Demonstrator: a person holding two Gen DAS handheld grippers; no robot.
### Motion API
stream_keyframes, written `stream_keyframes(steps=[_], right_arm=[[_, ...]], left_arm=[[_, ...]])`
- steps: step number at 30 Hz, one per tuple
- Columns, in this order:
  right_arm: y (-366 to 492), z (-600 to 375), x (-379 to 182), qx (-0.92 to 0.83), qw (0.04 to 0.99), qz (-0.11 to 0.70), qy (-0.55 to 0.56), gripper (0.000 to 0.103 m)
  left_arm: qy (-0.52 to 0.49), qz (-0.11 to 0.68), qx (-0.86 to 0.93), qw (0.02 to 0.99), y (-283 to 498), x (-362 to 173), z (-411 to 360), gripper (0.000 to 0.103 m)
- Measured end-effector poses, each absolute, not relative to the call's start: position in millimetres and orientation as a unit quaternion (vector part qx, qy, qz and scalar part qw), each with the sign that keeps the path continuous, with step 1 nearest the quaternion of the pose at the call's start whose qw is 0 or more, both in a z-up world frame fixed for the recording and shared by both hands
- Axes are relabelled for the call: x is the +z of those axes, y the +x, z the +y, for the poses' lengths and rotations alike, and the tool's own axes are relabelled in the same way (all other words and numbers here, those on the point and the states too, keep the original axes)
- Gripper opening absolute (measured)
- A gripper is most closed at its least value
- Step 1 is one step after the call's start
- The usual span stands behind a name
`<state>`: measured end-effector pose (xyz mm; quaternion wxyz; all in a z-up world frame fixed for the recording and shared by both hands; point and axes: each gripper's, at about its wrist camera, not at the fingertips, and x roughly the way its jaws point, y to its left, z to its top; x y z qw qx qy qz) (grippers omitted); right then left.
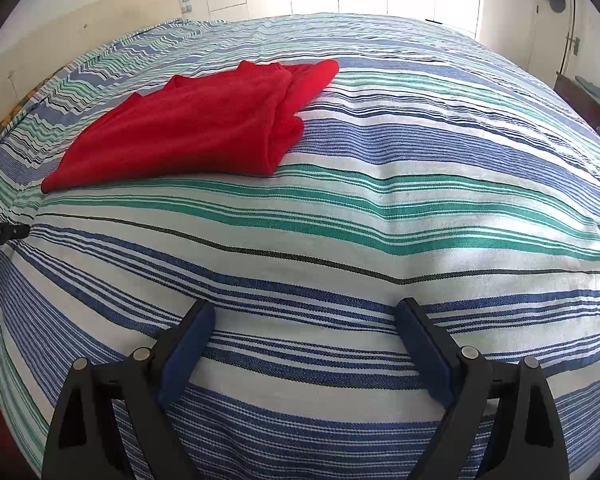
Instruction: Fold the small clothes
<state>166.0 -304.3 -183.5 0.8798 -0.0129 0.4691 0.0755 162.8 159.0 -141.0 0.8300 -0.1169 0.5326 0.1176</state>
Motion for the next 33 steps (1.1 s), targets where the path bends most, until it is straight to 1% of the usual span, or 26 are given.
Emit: stream_keyframes(steps=[4, 6, 9, 11, 14, 15, 16, 19, 22, 24, 27, 30, 32, 33], right_arm=[[166, -305, -184, 0.076, 0.882, 0.465, -0.013, 0.091], [167, -305, -184, 0.076, 0.882, 0.465, -0.014, 0.092], [167, -305, -184, 0.076, 0.882, 0.465, -0.014, 0.092], [167, -305, -184, 0.076, 0.882, 0.465, -0.014, 0.092], [167, -305, -184, 0.076, 0.882, 0.465, -0.014, 0.092], [167, -305, -184, 0.076, 0.882, 0.465, -0.014, 0.092], [167, -305, -184, 0.076, 0.882, 0.464, -0.013, 0.092], [167, -305, -184, 0.078, 0.883, 0.463, -0.012, 0.093], [168, -305, -185, 0.082, 0.883, 0.462, -0.01, 0.095], [168, -304, -185, 0.083, 0.883, 0.462, -0.01, 0.095], [169, -305, -185, 0.085, 0.883, 0.461, -0.008, 0.095], [169, -304, -185, 0.085, 0.883, 0.461, -0.008, 0.096], [169, -305, -185, 0.085, 0.883, 0.461, -0.008, 0.096], [169, -305, -185, 0.085, 0.883, 0.461, -0.008, 0.096]], left_arm=[[-0.191, 0.502, 0.057, 0.842, 196, -109, 167, 0.097], [-0.195, 0.501, 0.03, 0.843, 223, -102, 159, 0.097], [-0.172, 0.528, 0.014, 0.832, 275, -115, 144, 0.096], [-0.158, 0.55, 0.04, 0.819, 303, -137, 137, 0.091], [-0.168, 0.566, 0.051, 0.806, 322, -159, 135, 0.064], [-0.182, 0.563, 0.035, 0.805, 324, -161, 133, 0.027], [-0.197, 0.566, 0.015, 0.801, 326, -162, 131, 0.007], [-0.199, 0.556, 0.022, 0.807, 325, -140, 128, 0.005], [-0.207, 0.528, 0.002, 0.824, 321, -97, 116, 0.005], [-0.19, 0.505, -0.028, 0.841, 320, -62, 86, 0.005], [-0.147, 0.486, -0.08, 0.858, 318, -30, 15, 0.005], [-0.102, 0.488, -0.114, 0.86, 318, -32, -68, 0.005], [-0.086, 0.499, -0.119, 0.854, 317, -51, -119, 0.007], [-0.076, 0.51, -0.12, 0.848, 317, -67, -145, 0.01]])
